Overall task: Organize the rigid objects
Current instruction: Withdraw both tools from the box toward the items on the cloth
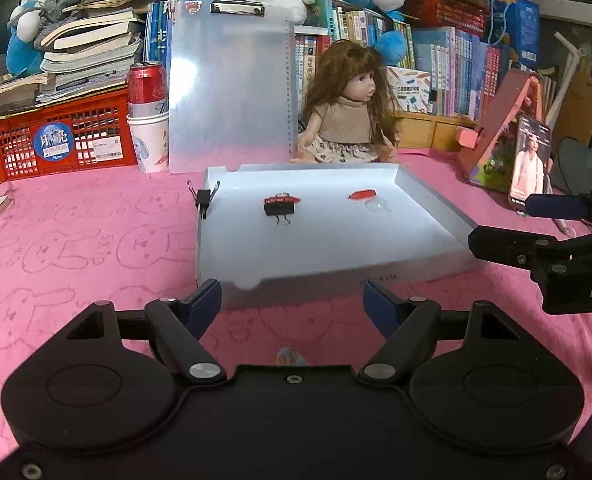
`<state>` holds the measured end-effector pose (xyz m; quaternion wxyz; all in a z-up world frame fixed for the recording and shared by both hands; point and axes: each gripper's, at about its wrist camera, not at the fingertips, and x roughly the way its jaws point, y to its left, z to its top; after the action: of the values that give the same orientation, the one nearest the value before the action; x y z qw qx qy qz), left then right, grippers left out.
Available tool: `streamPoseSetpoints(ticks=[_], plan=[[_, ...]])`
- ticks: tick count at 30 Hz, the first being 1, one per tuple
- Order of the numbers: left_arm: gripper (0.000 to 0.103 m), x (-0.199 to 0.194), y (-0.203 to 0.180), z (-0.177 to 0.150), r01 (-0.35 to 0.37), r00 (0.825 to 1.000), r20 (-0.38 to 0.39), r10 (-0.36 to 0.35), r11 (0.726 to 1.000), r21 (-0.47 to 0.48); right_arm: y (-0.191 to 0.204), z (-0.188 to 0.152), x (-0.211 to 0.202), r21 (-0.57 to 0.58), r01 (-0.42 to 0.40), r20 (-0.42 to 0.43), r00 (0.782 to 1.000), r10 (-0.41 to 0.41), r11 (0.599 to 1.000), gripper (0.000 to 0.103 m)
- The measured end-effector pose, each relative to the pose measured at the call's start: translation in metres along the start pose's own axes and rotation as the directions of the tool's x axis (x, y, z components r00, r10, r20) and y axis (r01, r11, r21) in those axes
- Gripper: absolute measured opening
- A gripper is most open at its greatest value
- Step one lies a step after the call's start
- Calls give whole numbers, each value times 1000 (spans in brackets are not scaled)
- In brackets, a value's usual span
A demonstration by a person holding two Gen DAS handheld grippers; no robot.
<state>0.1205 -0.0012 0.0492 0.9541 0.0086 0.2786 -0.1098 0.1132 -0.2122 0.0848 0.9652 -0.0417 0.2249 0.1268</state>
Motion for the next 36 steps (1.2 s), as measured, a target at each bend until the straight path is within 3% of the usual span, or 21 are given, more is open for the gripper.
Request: streamPoseSetpoints(ticks=[13,27,36], plan=[[77,-29,-17,-36,23,999,26,-25,998,56,4,-34,-26,4,5,-12,1000,-5,1000,101],[77,-39,-20,-64,42,999,1,-43,995,85,16,-71,-40,-62,21,-42,999,-24,998,102],[68,-36,-21,-74,63,998,-32,-60,994,88,17,-87,-37,-49,10,-80,997,-14,999,102]])
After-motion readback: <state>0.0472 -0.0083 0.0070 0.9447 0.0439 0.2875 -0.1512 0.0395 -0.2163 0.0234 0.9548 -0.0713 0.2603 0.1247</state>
